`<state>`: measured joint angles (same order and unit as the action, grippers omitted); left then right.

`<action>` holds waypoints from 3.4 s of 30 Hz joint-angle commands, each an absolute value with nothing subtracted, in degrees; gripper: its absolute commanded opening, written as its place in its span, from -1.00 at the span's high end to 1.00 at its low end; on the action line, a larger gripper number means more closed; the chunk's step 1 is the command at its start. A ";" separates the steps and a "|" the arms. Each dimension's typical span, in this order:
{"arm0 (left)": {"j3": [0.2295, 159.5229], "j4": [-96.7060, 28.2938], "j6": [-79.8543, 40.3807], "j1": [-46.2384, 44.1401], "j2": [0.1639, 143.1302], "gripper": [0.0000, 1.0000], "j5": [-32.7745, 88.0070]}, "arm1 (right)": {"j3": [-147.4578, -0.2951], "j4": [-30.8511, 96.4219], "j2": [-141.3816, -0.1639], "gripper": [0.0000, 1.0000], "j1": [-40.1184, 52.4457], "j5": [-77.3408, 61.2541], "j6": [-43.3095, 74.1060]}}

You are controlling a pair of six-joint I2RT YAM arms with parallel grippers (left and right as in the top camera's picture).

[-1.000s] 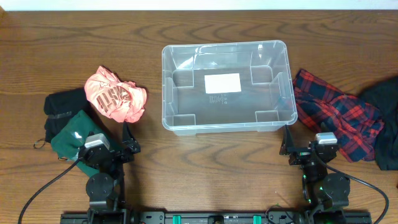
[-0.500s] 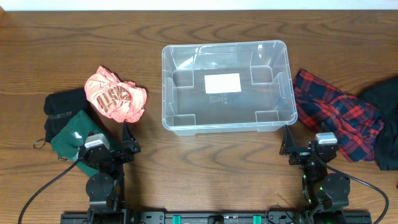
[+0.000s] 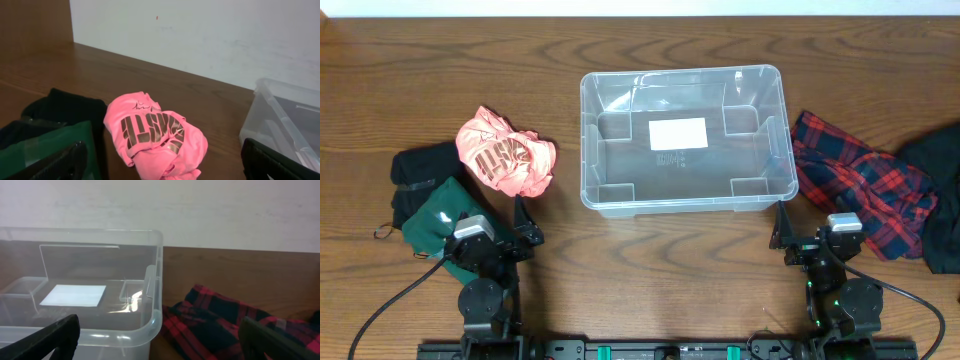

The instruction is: Pack container

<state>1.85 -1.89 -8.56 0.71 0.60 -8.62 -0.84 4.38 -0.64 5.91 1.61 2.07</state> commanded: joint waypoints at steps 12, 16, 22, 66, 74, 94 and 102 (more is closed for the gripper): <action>1.23 -2.00 -13.02 1.06 1.04 -0.96 -10.46 | -8.67 6.48 -1.96 -0.98 6.24 0.69 8.69; 2.17 -1.98 -13.02 1.06 1.04 -0.96 -9.65 | -19.55 15.51 -8.38 -0.99 6.17 2.35 8.71; 2.11 -5.23 -12.99 1.06 1.04 -0.96 -9.69 | -39.22 29.85 -24.34 -0.99 6.17 4.01 7.62; 38.87 -35.24 -15.57 1.06 24.23 -0.96 -5.61 | -64.42 56.07 -100.86 -0.98 -6.35 19.92 -18.79; 38.87 -34.81 -15.57 1.06 24.23 -0.96 -5.58 | -64.05 48.40 -107.70 -0.63 -6.35 23.70 -9.54; 38.87 -34.81 -15.57 1.06 24.23 -0.96 -5.56 | -74.08 48.69 -89.17 0.97 -5.10 26.13 -0.12; 38.87 -34.83 -15.57 1.06 24.23 -0.96 -5.56 | -84.71 47.70 -79.09 0.97 7.68 24.45 -8.45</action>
<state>37.95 -34.92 -15.22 0.71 24.23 -5.96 -81.67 47.99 -81.58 1.54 24.84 -3.68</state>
